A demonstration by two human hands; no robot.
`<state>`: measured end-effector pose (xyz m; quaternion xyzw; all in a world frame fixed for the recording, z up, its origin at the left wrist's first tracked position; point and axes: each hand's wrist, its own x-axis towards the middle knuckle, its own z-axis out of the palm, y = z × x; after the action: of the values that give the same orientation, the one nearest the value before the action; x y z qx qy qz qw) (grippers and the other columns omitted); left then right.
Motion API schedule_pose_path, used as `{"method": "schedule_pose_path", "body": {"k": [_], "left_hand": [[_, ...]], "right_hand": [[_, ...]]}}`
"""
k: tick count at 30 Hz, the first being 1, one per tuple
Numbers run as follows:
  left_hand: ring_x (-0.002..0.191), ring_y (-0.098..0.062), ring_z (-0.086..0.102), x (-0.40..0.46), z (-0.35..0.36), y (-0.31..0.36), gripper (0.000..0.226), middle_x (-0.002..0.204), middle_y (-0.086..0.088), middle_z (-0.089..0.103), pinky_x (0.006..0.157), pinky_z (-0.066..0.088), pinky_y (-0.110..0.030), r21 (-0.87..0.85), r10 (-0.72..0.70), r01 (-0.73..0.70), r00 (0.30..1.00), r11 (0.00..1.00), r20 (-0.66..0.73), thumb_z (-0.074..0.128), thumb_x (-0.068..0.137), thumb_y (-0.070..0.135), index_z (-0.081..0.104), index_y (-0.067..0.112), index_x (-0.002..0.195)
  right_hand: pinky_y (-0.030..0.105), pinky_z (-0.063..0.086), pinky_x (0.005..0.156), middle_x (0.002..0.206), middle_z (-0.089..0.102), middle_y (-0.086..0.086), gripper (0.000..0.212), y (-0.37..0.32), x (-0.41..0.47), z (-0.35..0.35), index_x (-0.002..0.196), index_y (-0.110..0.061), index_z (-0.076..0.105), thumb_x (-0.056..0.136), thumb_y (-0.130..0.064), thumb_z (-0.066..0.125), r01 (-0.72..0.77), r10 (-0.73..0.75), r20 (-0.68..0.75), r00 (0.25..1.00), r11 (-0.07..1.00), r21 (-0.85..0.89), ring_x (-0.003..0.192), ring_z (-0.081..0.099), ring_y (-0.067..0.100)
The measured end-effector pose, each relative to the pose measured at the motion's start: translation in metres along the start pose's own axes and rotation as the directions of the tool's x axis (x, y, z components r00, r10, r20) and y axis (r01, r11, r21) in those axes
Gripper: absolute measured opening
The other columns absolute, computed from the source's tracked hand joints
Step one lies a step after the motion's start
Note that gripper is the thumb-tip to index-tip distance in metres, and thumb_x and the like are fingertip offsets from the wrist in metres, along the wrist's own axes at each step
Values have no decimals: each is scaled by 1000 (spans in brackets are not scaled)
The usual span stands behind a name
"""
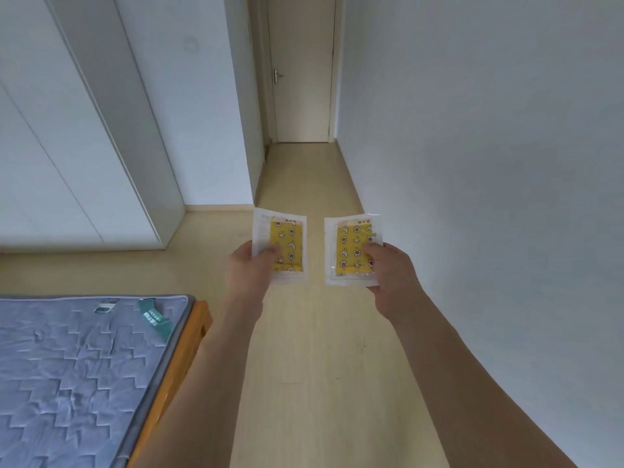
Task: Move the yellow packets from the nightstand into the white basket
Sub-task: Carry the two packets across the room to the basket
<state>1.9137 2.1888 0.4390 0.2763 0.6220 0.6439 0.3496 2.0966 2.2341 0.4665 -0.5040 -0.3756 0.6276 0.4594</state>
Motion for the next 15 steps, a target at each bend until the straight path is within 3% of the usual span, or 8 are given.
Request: {"method": "schedule_pose_path", "body": {"k": [4, 9, 13, 15], "left_hand": [[82, -8, 68, 67, 12, -6, 14, 87, 10, 73, 65, 46, -25, 41, -22, 23, 999, 999, -39, 62, 90, 15, 68, 27, 89], [84, -14, 70, 171, 30, -18, 15, 87, 6, 74, 67, 49, -27, 58, -32, 39, 991, 998, -128, 62, 90, 12, 69, 25, 86], [91, -22, 71, 263, 52, -5, 15, 94, -1, 76, 82, 55, -36, 69, 8, 2, 988, 998, -151, 61, 89, 10, 71, 21, 92], [88, -21, 70, 306, 64, 11, 16, 95, -1, 75, 79, 53, -33, 86, 28, -12, 981, 996, -191, 61, 89, 10, 70, 23, 89]], "right_hand": [[24, 49, 59, 81, 69, -3, 22, -3, 81, 31, 83, -20, 65, 94, -7, 52, -32, 31, 23, 999, 998, 52, 68, 65, 11], [25, 48, 60, 89, 70, 1, 18, -4, 200, 77, 85, -20, 65, 93, -8, 53, -84, 81, 83, 993, 996, 29, 74, 66, 16], [26, 46, 60, 87, 69, 0, 16, -28, 294, 116, 89, -18, 65, 93, -8, 53, -71, 66, 148, 987, 997, 23, 73, 65, 16], [25, 45, 59, 84, 69, 0, 17, -46, 335, 136, 88, -17, 66, 93, -8, 52, -54, 52, 176, 983, 999, 7, 71, 64, 15]]}}
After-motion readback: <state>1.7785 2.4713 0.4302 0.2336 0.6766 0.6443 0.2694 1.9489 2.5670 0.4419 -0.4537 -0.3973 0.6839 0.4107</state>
